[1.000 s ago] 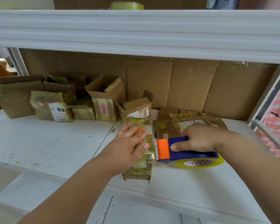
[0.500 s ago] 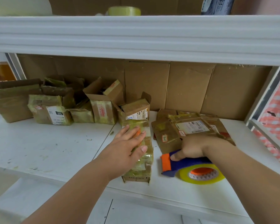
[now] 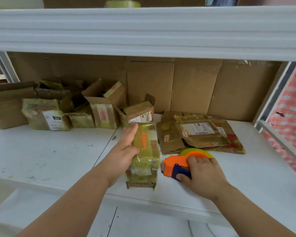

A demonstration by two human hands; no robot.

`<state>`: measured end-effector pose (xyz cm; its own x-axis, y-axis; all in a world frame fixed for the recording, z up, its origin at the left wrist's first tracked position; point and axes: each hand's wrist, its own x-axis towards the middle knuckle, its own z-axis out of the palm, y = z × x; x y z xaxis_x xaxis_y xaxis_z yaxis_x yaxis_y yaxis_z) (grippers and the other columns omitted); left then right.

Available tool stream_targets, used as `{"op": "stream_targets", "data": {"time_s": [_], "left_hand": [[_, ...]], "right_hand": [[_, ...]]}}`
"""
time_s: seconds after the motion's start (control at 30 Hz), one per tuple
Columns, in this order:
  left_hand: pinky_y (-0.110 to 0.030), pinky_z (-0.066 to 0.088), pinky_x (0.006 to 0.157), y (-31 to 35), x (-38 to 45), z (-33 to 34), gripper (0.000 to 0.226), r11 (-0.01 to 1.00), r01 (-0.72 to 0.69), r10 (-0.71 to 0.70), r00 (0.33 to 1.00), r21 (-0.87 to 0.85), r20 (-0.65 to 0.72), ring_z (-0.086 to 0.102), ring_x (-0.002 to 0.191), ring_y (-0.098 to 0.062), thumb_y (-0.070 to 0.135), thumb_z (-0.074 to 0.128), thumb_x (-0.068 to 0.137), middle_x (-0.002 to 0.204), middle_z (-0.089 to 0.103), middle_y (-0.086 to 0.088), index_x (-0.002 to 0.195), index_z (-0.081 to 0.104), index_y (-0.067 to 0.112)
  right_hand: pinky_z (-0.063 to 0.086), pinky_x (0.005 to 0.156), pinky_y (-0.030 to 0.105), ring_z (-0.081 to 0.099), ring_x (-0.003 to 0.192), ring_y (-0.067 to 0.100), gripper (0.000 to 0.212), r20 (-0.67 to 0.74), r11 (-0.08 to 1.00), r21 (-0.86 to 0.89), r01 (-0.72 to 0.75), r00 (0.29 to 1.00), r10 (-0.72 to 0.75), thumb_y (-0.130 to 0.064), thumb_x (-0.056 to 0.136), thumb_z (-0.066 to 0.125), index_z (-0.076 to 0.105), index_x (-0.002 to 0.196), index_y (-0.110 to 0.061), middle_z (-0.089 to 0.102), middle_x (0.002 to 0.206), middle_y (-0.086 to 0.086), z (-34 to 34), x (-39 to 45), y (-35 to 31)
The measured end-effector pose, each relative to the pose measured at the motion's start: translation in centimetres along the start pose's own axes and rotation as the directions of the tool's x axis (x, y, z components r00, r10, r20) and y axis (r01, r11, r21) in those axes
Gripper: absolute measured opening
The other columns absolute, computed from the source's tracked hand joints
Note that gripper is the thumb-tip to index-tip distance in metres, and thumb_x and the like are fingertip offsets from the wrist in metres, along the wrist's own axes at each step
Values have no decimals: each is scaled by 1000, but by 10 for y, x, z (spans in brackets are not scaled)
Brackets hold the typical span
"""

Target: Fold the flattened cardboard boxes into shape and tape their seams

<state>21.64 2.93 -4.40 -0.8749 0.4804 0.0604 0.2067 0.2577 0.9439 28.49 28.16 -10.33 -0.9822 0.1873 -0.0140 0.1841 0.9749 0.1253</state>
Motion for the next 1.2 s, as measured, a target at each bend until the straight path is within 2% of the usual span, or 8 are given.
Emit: {"op": "stream_targets", "data": {"time_s": [0.1, 0.23, 0.47, 0.6, 0.77, 0.9, 1.07, 1.2], "left_hand": [[-30, 34, 115, -6, -1, 4, 66, 990, -6, 2, 1000, -144, -29, 19, 147, -1, 10, 46, 103, 158, 10, 32, 152, 23, 46], [-9, 46, 84, -13, -8, 11, 60, 984, 1, -21, 994, -180, -111, 46, 128, 5, 30, 56, 98, 141, 37, 35, 149, 28, 45], [-10, 36, 98, -17, -27, 19, 62, 989, -9, -16, 985, -146, -170, 41, 122, 17, 55, 36, 96, 133, 36, 41, 154, 14, 48], [-12, 42, 94, -23, -25, 14, 61, 972, 58, -88, 988, -226, -125, 49, 113, 14, 68, 30, 93, 131, 45, 35, 150, 10, 57], [-38, 38, 111, -21, -19, 13, 60, 820, 97, -132, 991, -564, -22, 52, 132, -15, 64, 24, 101, 145, 55, 4, 146, 45, 32], [-38, 27, 120, -15, -18, 17, 79, 741, 56, -224, 960, -669, -168, 33, 145, -12, 73, 24, 92, 159, 32, 8, 155, 28, 26], [-35, 49, 89, -16, -20, 4, 46, 616, 104, -226, 973, -781, -49, 69, 105, -11, 44, 27, 105, 122, 70, 4, 127, 55, 15], [-38, 42, 108, -32, -22, -13, 34, 772, 57, -151, 984, -633, -95, 62, 121, -14, 11, 40, 103, 127, 68, -1, 131, 59, 13]], "right_hand": [[28, 111, 40, 44, 124, 22, 66, -130, 1000, 30, -4, 992, 8, -73, 81, 37, 47, 129, -28, 50, 133, -4, -3, -1, 0], [19, 118, 25, 28, 143, 8, 70, -477, 818, 488, 304, 878, -41, -61, 89, 31, 38, 150, -26, 34, 156, -11, -24, -10, -25], [22, 110, 5, 10, 142, -17, 81, -319, 94, 940, 329, 942, -101, -56, 97, 41, -10, 156, -34, 10, 155, -37, -12, -39, -111], [25, 121, 26, 15, 144, -12, 75, -230, -105, 968, 229, 973, 4, -58, 93, 43, -3, 151, -50, 13, 158, -31, -11, -37, -127], [35, 107, 9, 30, 138, -12, 73, -130, -174, 977, 126, 991, -14, -81, 86, 35, 8, 149, -55, 27, 158, -23, -12, -33, -119], [20, 122, 31, 23, 145, -6, 84, -70, -119, 991, 62, 996, -57, -86, 81, 33, 19, 154, -47, 28, 158, -23, 4, -31, -114], [17, 124, 40, 24, 145, -4, 82, -52, -74, 996, 48, 997, -65, -87, 81, 30, 26, 153, -46, 30, 158, -22, 7, -29, -101], [22, 123, 38, 29, 144, -3, 71, -104, -25, 994, 103, 993, -51, -80, 88, 28, 26, 152, -49, 36, 155, -23, -3, -21, -91]]}}
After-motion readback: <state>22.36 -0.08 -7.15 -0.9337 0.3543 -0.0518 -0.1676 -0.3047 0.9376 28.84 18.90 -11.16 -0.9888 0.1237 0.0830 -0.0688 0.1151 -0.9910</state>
